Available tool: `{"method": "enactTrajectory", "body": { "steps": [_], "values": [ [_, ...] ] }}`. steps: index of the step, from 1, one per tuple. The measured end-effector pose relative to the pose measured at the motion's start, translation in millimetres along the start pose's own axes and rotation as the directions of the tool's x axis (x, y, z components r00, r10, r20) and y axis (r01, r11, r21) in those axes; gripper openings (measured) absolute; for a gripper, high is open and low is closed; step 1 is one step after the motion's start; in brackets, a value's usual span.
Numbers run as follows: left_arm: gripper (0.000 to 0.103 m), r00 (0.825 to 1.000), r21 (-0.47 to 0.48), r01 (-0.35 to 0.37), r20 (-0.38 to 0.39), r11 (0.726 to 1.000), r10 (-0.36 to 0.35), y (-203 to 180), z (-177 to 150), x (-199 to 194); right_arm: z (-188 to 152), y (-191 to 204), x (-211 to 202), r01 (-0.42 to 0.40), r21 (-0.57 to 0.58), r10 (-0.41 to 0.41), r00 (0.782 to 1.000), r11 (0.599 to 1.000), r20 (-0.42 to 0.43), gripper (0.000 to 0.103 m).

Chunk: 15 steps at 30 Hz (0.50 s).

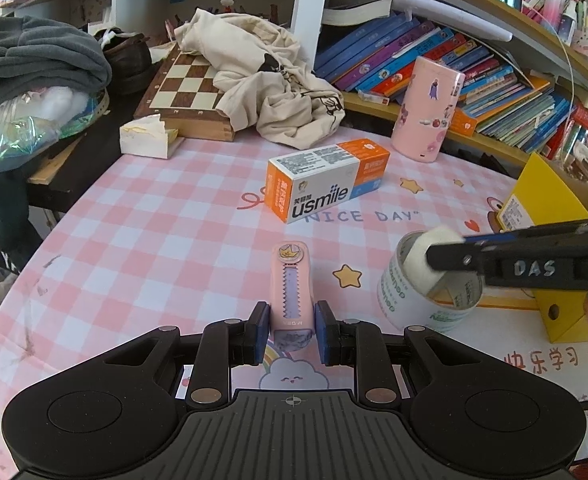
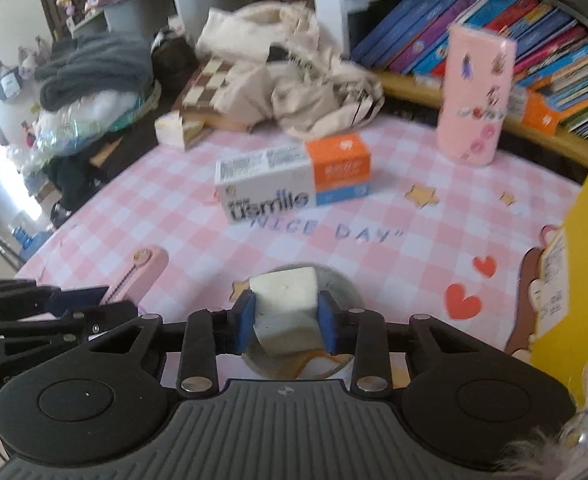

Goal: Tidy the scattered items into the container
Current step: 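Lift the white block out of the tape roll while the left holds the cutter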

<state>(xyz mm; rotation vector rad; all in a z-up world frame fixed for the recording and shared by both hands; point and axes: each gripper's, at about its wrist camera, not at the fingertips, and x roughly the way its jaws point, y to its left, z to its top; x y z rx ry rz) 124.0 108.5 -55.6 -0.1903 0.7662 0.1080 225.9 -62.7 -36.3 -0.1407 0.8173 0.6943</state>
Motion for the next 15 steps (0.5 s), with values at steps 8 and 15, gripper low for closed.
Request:
{"method": "enactTrajectory", "body": {
  "steps": [8,15],
  "values": [
    [0.023,0.999,0.019,0.021,0.032,1.0,-0.022,-5,3,-11,2,-2,-30,0.012,0.034,-0.014,0.998,0.999,0.063,0.031],
    [0.023,0.998,0.04,0.043,0.053,0.998,-0.046,-8,0,-28,-7,9,-51,0.015,0.043,-0.019,0.996,0.999,0.089,0.031]
  ]
}}
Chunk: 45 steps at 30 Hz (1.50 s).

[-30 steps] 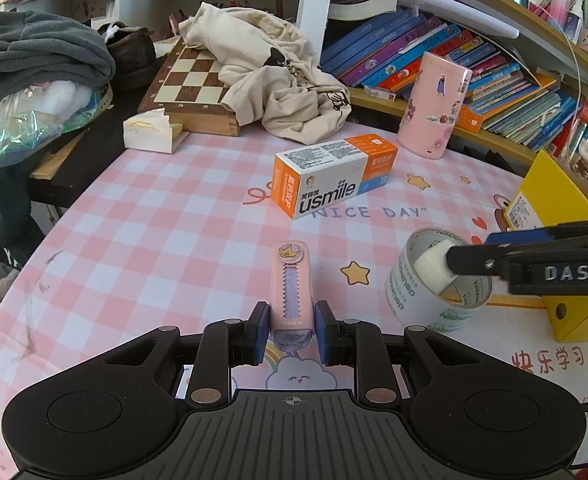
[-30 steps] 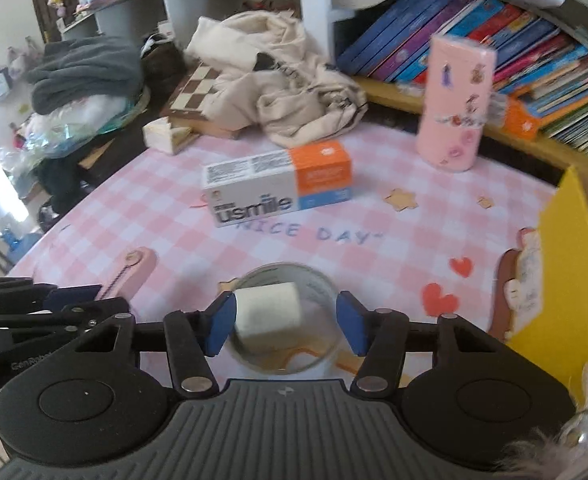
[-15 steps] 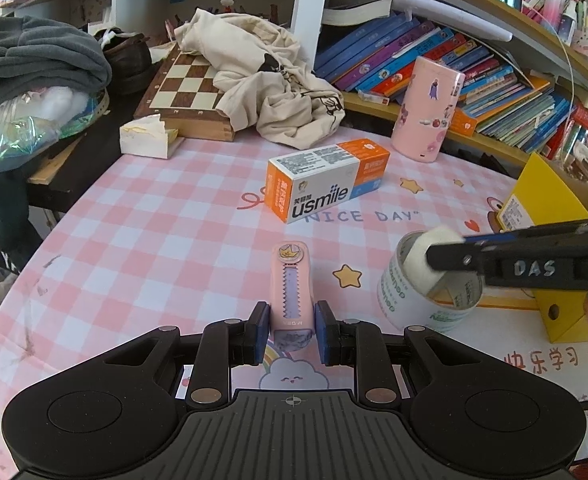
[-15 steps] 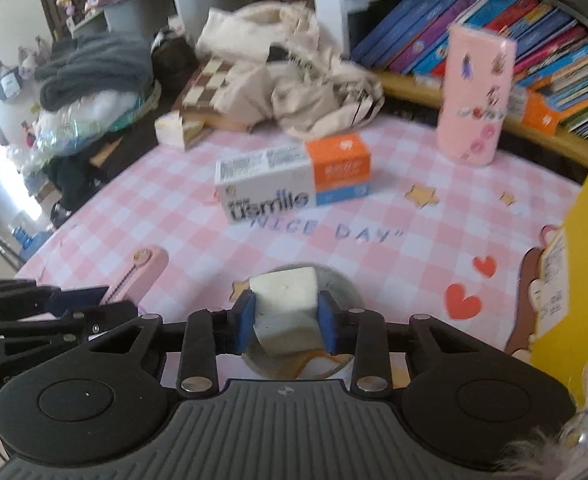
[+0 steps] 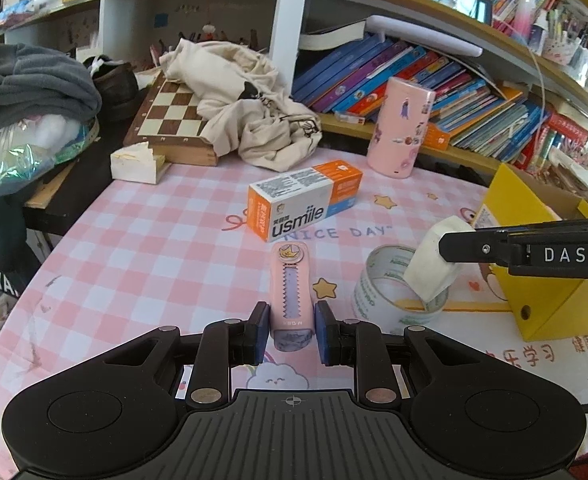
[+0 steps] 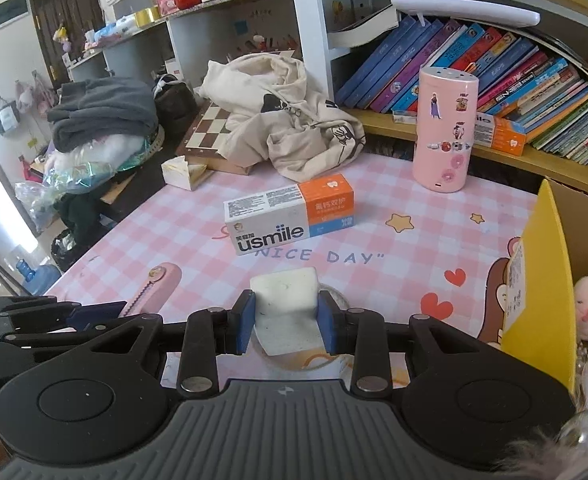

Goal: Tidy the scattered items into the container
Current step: 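Lift the white block out of the tape roll while the left holds the cutter, then carry the white block and pink cutter toward the yellow box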

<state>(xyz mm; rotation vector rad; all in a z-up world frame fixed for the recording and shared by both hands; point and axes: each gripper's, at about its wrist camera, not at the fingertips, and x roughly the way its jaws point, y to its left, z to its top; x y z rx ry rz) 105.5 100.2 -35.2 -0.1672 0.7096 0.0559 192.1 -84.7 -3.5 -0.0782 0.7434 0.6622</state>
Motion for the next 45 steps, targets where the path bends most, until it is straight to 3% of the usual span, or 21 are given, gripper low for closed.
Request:
{"method": "enactTrajectory", "body": {
  "steps": [19,29,45],
  "values": [
    [0.023,0.998,0.071,0.065,0.004,0.995,-0.065,-9,-26,-47,-62,17,-46,0.082,0.067,-0.076,0.994,0.994,-0.081,0.031],
    [0.023,0.994,0.097,0.102,0.014,0.99,-0.104,-12,-37,-67,-80,27,-64,0.119,0.094,-0.111,0.99,0.988,-0.082,0.031],
    [0.023,0.98,0.157,0.198,-0.031,0.967,-0.196,-34,-50,-71,-107,20,-90,0.2,0.173,-0.186,0.978,0.965,-0.095,0.031]
  ]
}}
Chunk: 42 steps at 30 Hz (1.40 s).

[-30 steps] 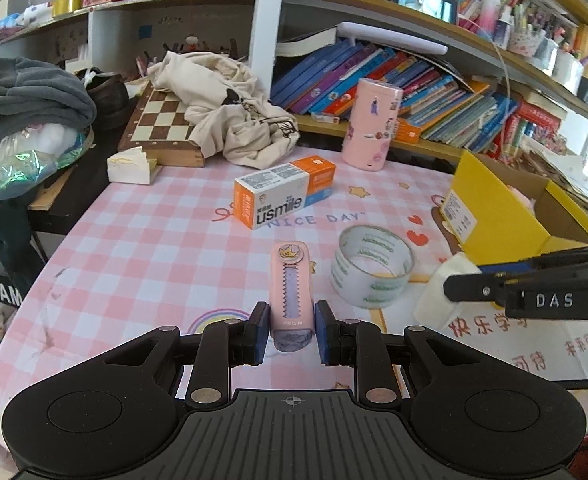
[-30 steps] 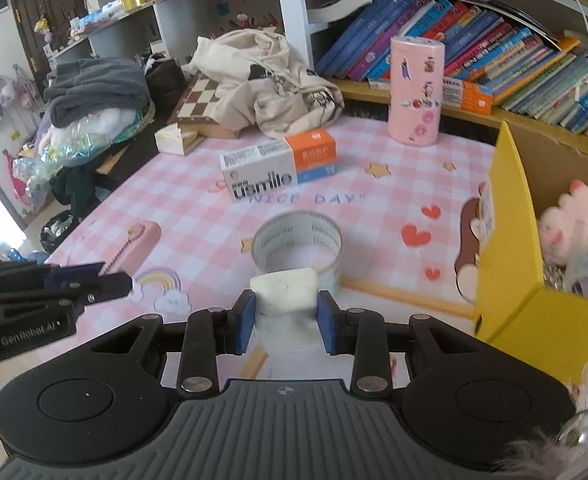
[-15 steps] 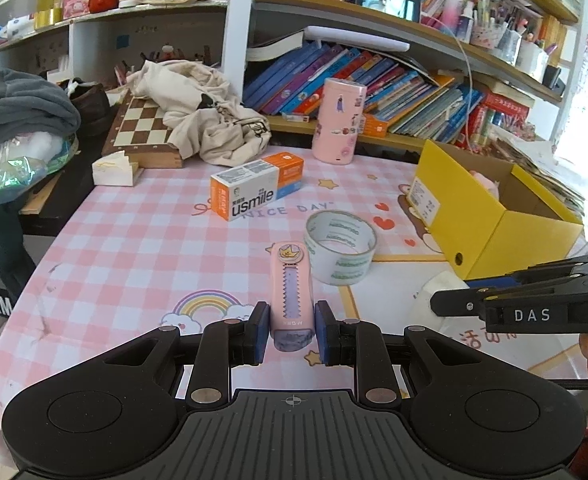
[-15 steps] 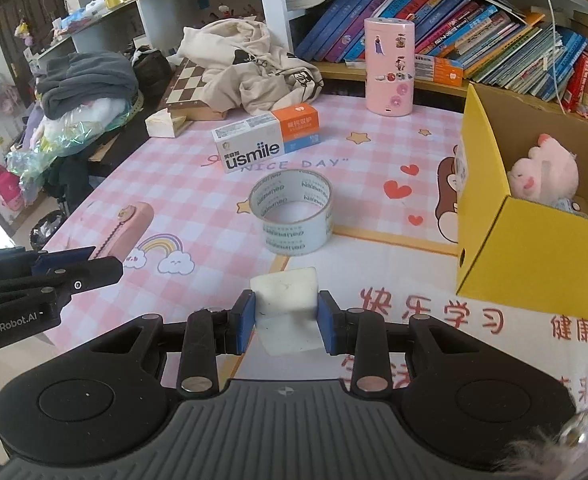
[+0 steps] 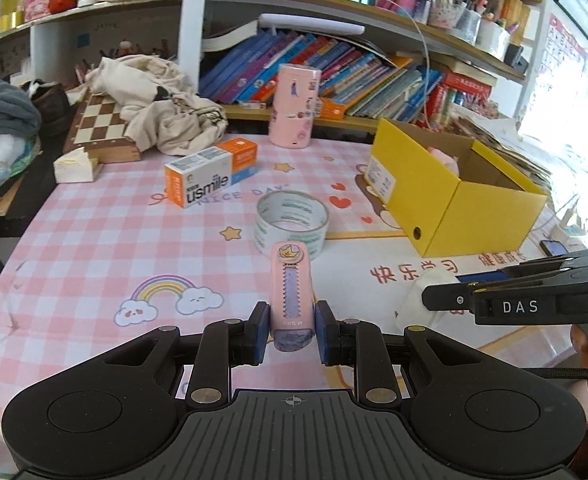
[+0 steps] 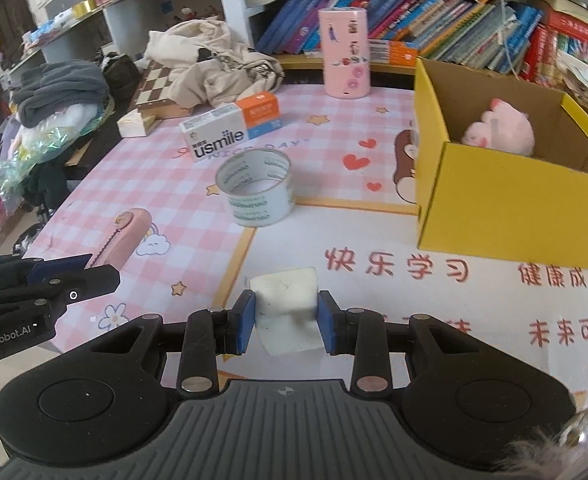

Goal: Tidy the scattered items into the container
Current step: 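Carry the white block and pink cutter toward the yellow box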

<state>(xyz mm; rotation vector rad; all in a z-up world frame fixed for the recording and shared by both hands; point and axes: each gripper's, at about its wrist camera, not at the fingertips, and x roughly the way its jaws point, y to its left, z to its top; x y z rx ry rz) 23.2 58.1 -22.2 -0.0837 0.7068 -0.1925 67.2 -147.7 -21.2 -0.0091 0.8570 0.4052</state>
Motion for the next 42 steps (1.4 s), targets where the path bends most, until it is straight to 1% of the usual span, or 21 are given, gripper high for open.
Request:
{"method": "enactTrajectory", "body": {
  "steps": [16,29,42],
  "values": [
    [0.023,0.996,0.068,0.092,-0.013,0.993,-0.091,-24,6,15,-11,-25,-15,0.079,0.067,-0.08,0.997,0.995,0.011,0.031],
    [0.023,0.981,0.153,0.192,-0.048,0.969,-0.187,-73,17,39,-22,-73,-39,0.156,0.173,-0.163,0.986,0.973,0.026,0.031],
    [0.023,0.966,0.211,0.257,-0.064,0.943,-0.249,-121,27,57,-27,-116,-57,0.203,0.215,-0.213,0.977,0.955,0.022,0.031]
  ]
}}
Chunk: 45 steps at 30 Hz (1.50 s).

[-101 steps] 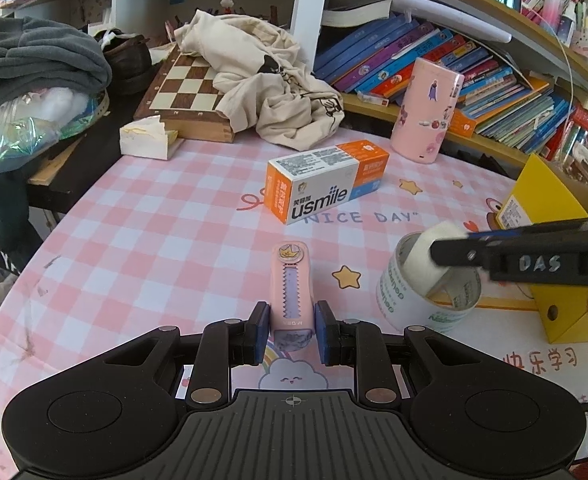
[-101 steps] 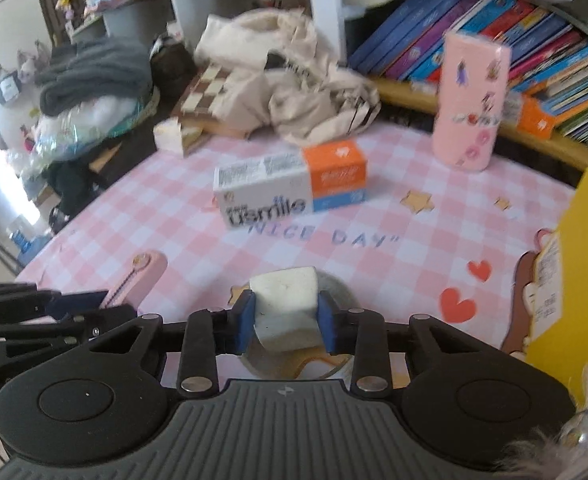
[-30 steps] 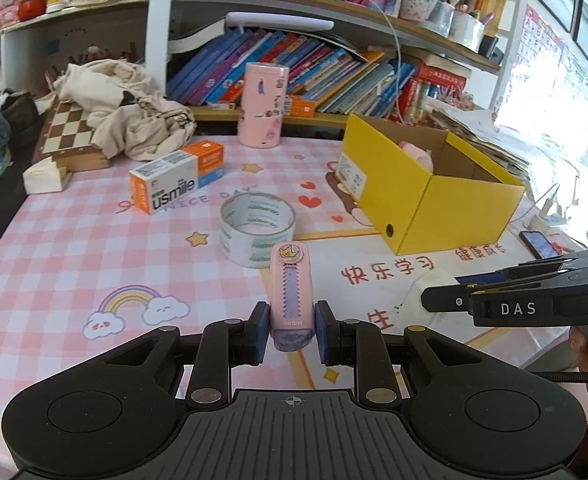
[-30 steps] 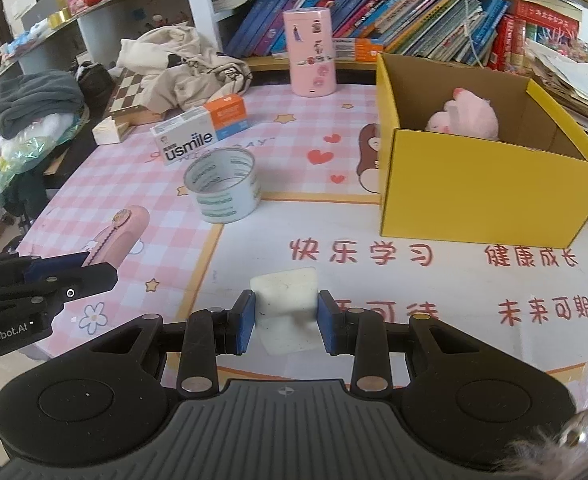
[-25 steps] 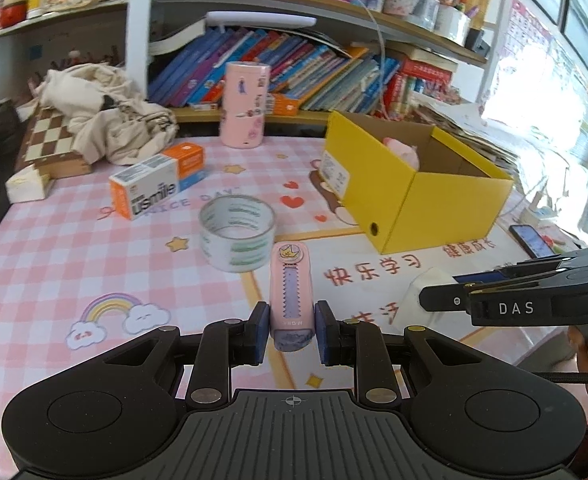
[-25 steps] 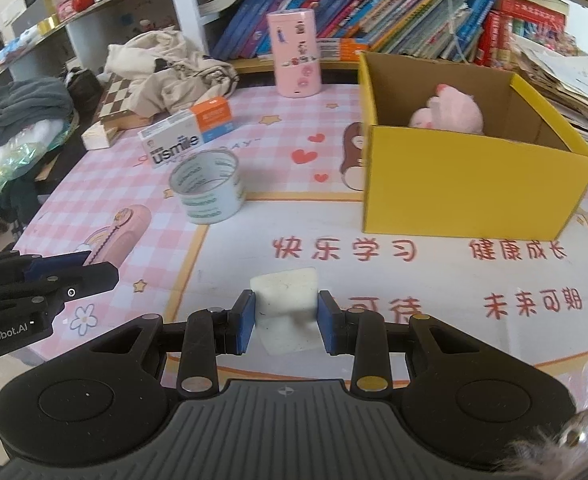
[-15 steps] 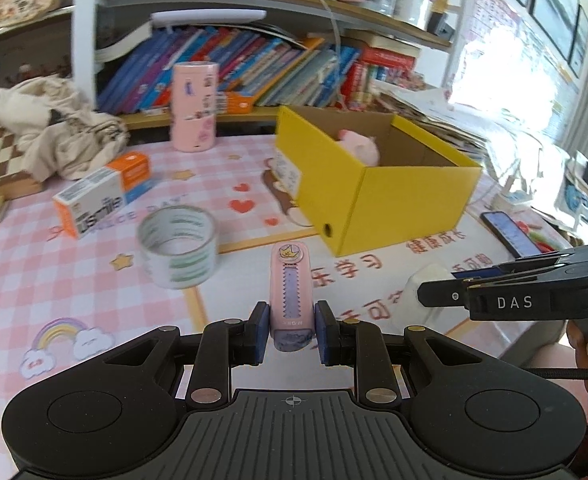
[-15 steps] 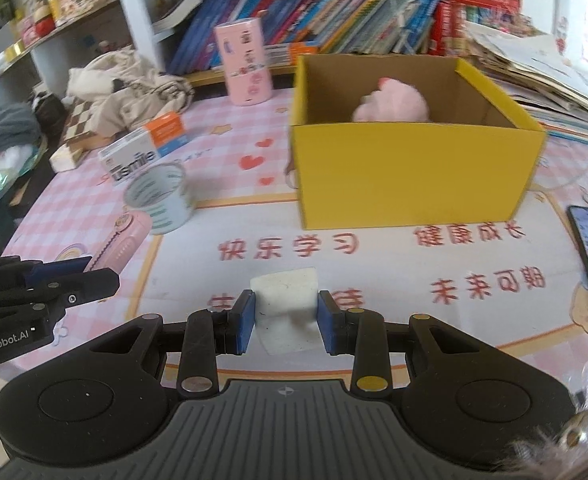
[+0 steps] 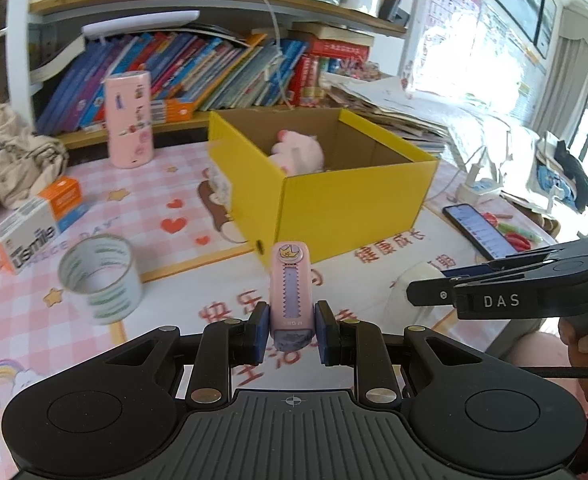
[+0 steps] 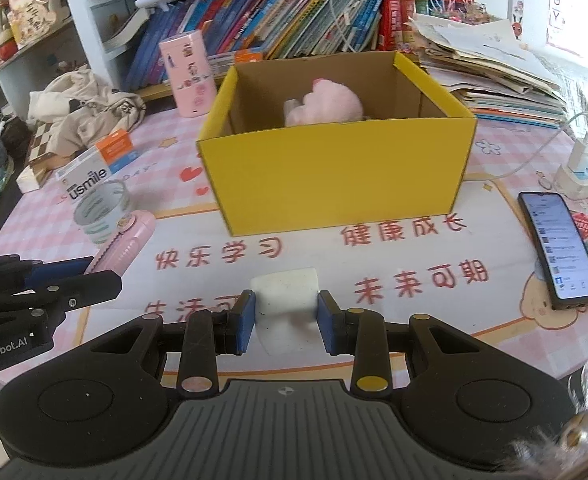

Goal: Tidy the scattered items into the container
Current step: 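Carry the white block and pink cutter toward the yellow box, then lower the white block and pink cutter into the yellow box beside the pig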

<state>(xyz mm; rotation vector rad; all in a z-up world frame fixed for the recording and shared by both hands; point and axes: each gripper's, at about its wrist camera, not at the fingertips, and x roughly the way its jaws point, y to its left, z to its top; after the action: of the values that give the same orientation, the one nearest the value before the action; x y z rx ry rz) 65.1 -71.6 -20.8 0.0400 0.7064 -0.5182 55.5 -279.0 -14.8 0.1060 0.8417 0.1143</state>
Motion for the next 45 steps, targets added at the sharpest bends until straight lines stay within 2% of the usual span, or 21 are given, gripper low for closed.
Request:
{"method": "enactTrajectory", "body": {
  "steps": [14,20,26,30,34,38,41,45],
  "values": [
    [0.023,0.999,0.052,0.037,-0.006,0.998,-0.036,-33,21,30,16,-39,6,0.011,0.012,-0.011,1.0,1.0,-0.002,0.031],
    [0.023,0.998,0.077,0.055,0.005,0.996,-0.055,-48,31,41,25,-51,4,0.013,-0.006,-0.013,1.0,1.0,0.023,0.031],
    [0.023,0.996,0.102,0.07,0.05,0.992,-0.076,-65,51,51,43,-62,-2,-0.004,-0.063,0.01,0.995,0.998,0.101,0.031],
    [0.023,0.99,0.138,0.067,0.112,0.988,-0.082,-79,70,54,63,-74,-8,-0.017,-0.099,0.036,0.98,0.995,0.194,0.031],
    [0.023,0.981,0.136,0.042,0.181,0.99,-0.066,-85,90,56,84,-88,-12,-0.024,-0.121,0.058,0.955,0.992,0.29,0.031],
    [0.023,0.977,0.104,-0.001,0.212,0.995,-0.021,-82,105,61,104,-98,-9,-0.038,-0.152,0.088,0.936,0.988,0.342,0.031],
    [0.023,0.977,0.078,-0.034,0.214,0.996,0.016,-78,112,67,118,-102,-1,-0.056,-0.177,0.115,0.931,0.983,0.347,0.031],
    [0.023,0.979,0.043,-0.075,0.195,0.996,0.065,-72,119,79,132,-102,19,-0.085,-0.21,0.15,0.938,0.974,0.313,0.031]
  ]
}}
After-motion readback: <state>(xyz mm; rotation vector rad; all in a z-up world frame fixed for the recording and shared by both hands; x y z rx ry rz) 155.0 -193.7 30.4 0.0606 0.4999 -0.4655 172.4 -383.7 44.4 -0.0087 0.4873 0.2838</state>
